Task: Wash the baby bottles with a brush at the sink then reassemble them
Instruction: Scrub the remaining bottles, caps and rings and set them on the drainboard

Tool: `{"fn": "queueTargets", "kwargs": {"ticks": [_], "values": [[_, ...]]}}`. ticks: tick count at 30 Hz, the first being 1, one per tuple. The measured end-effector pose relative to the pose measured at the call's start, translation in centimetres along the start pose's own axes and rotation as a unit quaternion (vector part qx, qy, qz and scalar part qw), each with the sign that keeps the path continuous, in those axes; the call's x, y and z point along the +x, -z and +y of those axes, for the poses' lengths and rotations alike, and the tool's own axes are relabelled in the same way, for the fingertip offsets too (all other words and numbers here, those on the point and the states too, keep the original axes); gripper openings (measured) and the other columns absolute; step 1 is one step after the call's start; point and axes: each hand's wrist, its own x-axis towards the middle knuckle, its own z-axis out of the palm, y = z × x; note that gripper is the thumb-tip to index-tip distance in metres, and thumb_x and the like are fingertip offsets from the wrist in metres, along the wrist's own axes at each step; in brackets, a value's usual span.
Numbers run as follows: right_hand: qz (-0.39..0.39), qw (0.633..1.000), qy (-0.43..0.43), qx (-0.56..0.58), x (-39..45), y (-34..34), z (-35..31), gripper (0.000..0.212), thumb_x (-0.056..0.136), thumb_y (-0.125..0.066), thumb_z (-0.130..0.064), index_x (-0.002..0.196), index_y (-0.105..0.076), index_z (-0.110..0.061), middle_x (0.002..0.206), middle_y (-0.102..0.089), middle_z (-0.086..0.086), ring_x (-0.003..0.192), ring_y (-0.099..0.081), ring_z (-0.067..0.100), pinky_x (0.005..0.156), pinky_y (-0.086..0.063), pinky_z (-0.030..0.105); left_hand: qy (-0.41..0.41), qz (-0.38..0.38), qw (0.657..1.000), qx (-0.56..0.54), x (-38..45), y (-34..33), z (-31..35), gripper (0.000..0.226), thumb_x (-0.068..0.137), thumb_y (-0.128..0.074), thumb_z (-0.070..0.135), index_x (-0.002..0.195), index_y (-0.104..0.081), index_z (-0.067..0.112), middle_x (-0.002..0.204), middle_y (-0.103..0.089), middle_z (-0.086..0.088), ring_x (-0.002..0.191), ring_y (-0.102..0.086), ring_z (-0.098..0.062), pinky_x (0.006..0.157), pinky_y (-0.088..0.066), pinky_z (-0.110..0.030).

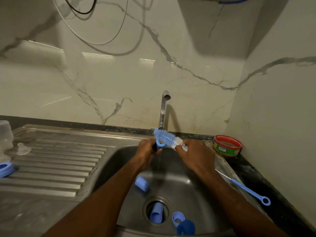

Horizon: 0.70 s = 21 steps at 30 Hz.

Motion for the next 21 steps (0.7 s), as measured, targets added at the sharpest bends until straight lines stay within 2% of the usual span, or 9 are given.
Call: {"fn": "queueTargets", "kwargs": {"ticks": [2, 4, 7, 11, 14, 16, 18, 19, 21], "values": [[-0.012, 1.000, 0.014, -0.002, 0.0, -0.4, -0.5, 0.044, 0.096, -0.049, -0.062, 0.126, -0.066, -0.033, 0.110, -0.072, -0.004, 0.092, -0.064, 0.017, 0.074, -0.050, 0.032, 0.029, -0.075, 0.997, 0.017, -0.5, -0.4, -0.6, 0.023, 0.101, -0.055, 0.010, 0.121, -0.062, 0.003, 0.105, -0.075, -0.014, 0.095, -0.074, -0.022, 0.078, -0.060, -0.031], [-0.020, 1.000, 0.021, -0.005, 0.0, -0.5, -1.1, 0.043, 0.098, -0.048, -0.061, 0.127, -0.064, -0.033, 0.113, -0.071, -0.003, 0.093, -0.063, 0.017, 0.076, -0.049, 0.032, 0.037, -0.121, 0.991, 0.052, -0.6, -0.8, -1.3, 0.025, 0.100, -0.059, 0.014, 0.124, -0.061, 0.007, 0.107, -0.074, -0.011, 0.096, -0.073, -0.022, 0.080, -0.059, -0.032], [0.000, 1.000, 0.002, -0.031, 0.1, -0.2, -0.9, 0.040, 0.099, -0.044, -0.058, 0.125, -0.062, -0.033, 0.112, -0.071, -0.001, 0.097, -0.066, 0.020, 0.078, -0.051, 0.035, 0.004, -0.076, 0.996, 0.055, 0.0, -0.8, -1.1, 0.020, 0.102, -0.057, 0.014, 0.117, -0.067, 0.007, 0.110, -0.075, -0.013, 0.100, -0.073, -0.024, 0.087, -0.059, -0.035], [0.033, 0.998, 0.003, -0.055, -0.3, 0.0, 0.0, 0.034, 0.102, -0.047, -0.050, 0.124, -0.061, -0.028, 0.109, -0.071, -0.002, 0.092, -0.067, 0.018, 0.069, -0.045, 0.030, -0.023, 0.077, 0.997, -0.014, 0.5, -0.4, -0.7, 0.018, 0.098, -0.061, 0.010, 0.114, -0.068, 0.004, 0.110, -0.074, -0.013, 0.102, -0.073, -0.023, 0.085, -0.061, -0.032], [0.003, 0.999, 0.018, -0.027, -0.5, -0.3, -1.1, 0.029, 0.103, -0.050, -0.043, 0.125, -0.057, -0.026, 0.111, -0.071, 0.002, 0.094, -0.068, 0.021, 0.074, -0.053, 0.033, -0.036, 0.136, 0.990, -0.012, 0.4, -0.7, -0.6, 0.012, 0.096, -0.067, 0.012, 0.106, -0.070, 0.007, 0.104, -0.075, -0.012, 0.097, -0.073, -0.021, 0.085, -0.061, -0.033], [-0.026, 0.999, 0.024, -0.031, -0.4, -0.8, -2.2, 0.029, 0.103, -0.053, -0.038, 0.128, -0.054, -0.025, 0.115, -0.069, 0.003, 0.098, -0.068, 0.023, 0.080, -0.054, 0.035, -0.046, 0.145, 0.988, -0.001, 0.2, -1.0, -0.6, 0.011, 0.094, -0.069, 0.014, 0.103, -0.072, 0.008, 0.102, -0.076, -0.011, 0.093, -0.074, -0.019, 0.078, -0.061, -0.028], [-0.040, 0.997, 0.031, -0.053, -0.3, -1.3, -3.1, 0.030, 0.103, -0.053, -0.037, 0.130, -0.052, -0.023, 0.117, -0.068, 0.003, 0.100, -0.067, 0.023, 0.076, -0.047, 0.033, -0.039, 0.122, 0.992, 0.006, -0.3, -1.5, -0.7, 0.013, 0.094, -0.069, 0.014, 0.104, -0.073, 0.007, 0.100, -0.077, -0.010, 0.090, -0.074, -0.018, 0.070, -0.059, -0.022], [-0.044, 0.997, 0.026, -0.061, -0.2, -1.3, -3.4, 0.031, 0.103, -0.053, -0.036, 0.131, -0.051, -0.023, 0.119, -0.067, 0.003, 0.100, -0.067, 0.022, 0.075, -0.045, 0.032, -0.027, 0.099, 0.995, -0.003, -0.5, -1.8, -0.8, 0.014, 0.094, -0.068, 0.014, 0.105, -0.073, 0.006, 0.099, -0.077, -0.011, 0.090, -0.074, -0.018, 0.071, -0.059, -0.023], [-0.035, 0.996, 0.027, -0.084, -0.2, -1.0, -3.8, 0.036, 0.102, -0.057, -0.035, 0.134, -0.047, -0.022, 0.120, -0.067, 0.005, 0.100, -0.067, 0.022, 0.072, -0.044, 0.031, -0.011, 0.046, 0.998, -0.045, -1.2, -2.4, -0.9, 0.016, 0.094, -0.068, 0.012, 0.107, -0.073, 0.004, 0.100, -0.077, -0.015, 0.095, -0.074, -0.026, 0.083, -0.061, -0.032]]}}
